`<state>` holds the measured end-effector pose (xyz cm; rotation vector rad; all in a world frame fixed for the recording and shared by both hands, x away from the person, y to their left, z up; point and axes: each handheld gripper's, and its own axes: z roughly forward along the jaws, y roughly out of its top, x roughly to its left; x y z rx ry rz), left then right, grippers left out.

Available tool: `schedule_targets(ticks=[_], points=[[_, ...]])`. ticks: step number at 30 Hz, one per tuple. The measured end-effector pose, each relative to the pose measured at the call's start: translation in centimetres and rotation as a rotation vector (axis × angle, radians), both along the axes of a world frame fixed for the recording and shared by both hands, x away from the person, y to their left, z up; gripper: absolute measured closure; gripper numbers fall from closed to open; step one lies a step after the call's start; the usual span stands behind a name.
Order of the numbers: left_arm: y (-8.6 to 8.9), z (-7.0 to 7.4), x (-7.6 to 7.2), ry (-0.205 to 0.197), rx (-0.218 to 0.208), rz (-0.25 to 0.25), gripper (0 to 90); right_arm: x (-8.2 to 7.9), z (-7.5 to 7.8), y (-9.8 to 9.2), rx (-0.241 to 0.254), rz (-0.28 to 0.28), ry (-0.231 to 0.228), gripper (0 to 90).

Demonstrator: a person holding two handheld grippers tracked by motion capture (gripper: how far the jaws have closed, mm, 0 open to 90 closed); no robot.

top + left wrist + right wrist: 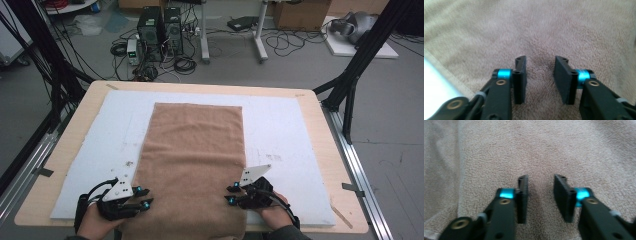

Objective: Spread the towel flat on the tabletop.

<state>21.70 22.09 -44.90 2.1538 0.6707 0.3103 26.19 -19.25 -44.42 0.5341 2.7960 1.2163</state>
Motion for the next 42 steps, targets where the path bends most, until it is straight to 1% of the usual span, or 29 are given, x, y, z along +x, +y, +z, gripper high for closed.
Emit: schedule_targets(ticks=[1,2,3,4,6,8,13,15,17,18,19,20,21,22,24,25,26,27,29,30,31,32,34,35,36,37,38,40,42], points=[[0.1,-0.1,-0.1,0.0,-0.011,0.006,73.5,0.0,0.0,-0.1,0.001,0.007,0.005,77.1],[0.2,-0.1,-0.2,0.01,-0.021,-0.001,81.1,-0.1,0.1,-0.1,-0.002,0.017,0.002,82.1],[0.1,-0.1,-0.3,0.002,-0.015,0.004,84.0,-0.1,0.1,-0.1,-0.007,0.027,0.004,84.0],[0.0,0.0,-0.4,0.0,-0.008,0.006,85.0,-0.2,0.1,-0.1,-0.01,0.035,-0.005,85.2],[-0.1,0.1,-0.6,-0.001,0.001,0.006,86.0,-0.3,0.2,-0.1,-0.012,0.042,-0.004,86.0],[-0.2,0.1,-0.9,-0.002,-0.001,0.005,86.3,-0.5,0.1,-0.2,-0.01,0.04,-0.005,86.1],[-0.3,0.1,-1.8,0.01,-0.007,-0.01,86.3,-0.7,0.2,-0.7,-0.008,0.06,0.011,86.1],[-0.3,0.1,-1.9,0.016,-0.013,-0.012,86.1,-0.9,0.2,-0.7,-0.008,0.067,0.026,86.0],[-0.2,0.3,-1.8,0.02,-0.018,-0.016,84.9,-0.9,0.3,-0.8,-0.004,0.072,0.026,84.5],[-0.2,0.5,-1.6,0.019,-0.028,-0.016,83.4,-0.9,0.3,-0.9,0.008,0.071,0.031,82.5],[-0.1,0.7,-1.5,0.011,-0.035,-0.014,81.1,-0.9,0.4,-1.0,0.023,0.068,0.032,78.4],[-0.1,1.0,-1.3,0.009,-0.049,-0.005,77.1,-0.8,0.6,-1.1,0.035,0.056,0.024,76.7],[-0.1,1.3,-1.1,0.009,-0.06,-0.001,73.3,-0.7,0.8,-1.2,0.045,0.056,0.029,74.3],[-0.2,1.7,-0.9,0.003,-0.06,-0.003,70.4,-0.6,1.0,-1.3,0.05,0.047,0.021,70.5],[-0.4,2.3,-0.4,-0.009,-0.062,0.004,65.2,-0.2,1.3,-1.4,0.058,0.036,0.014,68.4],[-0.5,2.4,-0.1,-0.011,-0.064,0.009,62.9,0.0,1.4,-1.6,0.065,0.024,0.009,64.5],[-0.5,2.6,0.3,-0.011,-0.064,0.012,61.1,0.2,1.5,-1.7,0.08,0.002,0.017,63.0],[-0.5,2.7,0.8,-0.011,-0.069,0.019,59.6,0.6,1.5,-1.8,0.086,-0.005,0.012,61.0],[-0.4,3.0,1.7,-0.006,-0.085,0.034,55.9,1.1,1.7,-2.0,0.088,-0.042,0.001,52.5],[-0.4,3.1,2.2,-0.005,-0.093,0.038,54.6,1.4,1.8,-2.1,0.094,-0.056,0.006,49.3],[-0.4,3.2,2.6,-0.004,-0.1,0.044,53.1,1.7,1.9,-2.3,0.101,-0.073,0.0,45.4],[-0.4,3.4,3.0,-0.006,-0.105,0.051,51.6,2.0,2.0,-2.4,0.105,-0.101,-0.009,41.5],[-0.3,3.8,3.7,-0.016,-0.118,0.067,48.5,2.8,2.2,-2.8,0.123,-0.132,-0.004,39.4],[-0.3,4.0,4.0,-0.019,-0.131,0.075,47.4,3.1,2.3,-2.9,0.124,-0.144,-0.016,37.0],[-0.3,4.1,4.3,-0.02,-0.138,0.085,45.6,3.4,2.4,-3.0,0.119,-0.161,-0.013,35.5],[-0.2,4.3,4.6,-0.016,-0.142,0.094,44.0,3.8,2.6,-3.1,0.122,-0.167,-0.024,35.2],[-0.2,4.5,4.9,-0.019,-0.142,0.1,42.8,4.1,2.8,-3.2,0.127,-0.176,-0.031,34.6],[-0.2,4.8,5.6,-0.024,-0.156,0.119,41.6,4.7,3.2,-3.4,0.142,-0.193,-0.052,32.7],[-0.4,5.0,6.4,-0.032,-0.153,0.134,40.9,5.3,3.6,-3.4,0.141,-0.203,-0.07,32.1]])
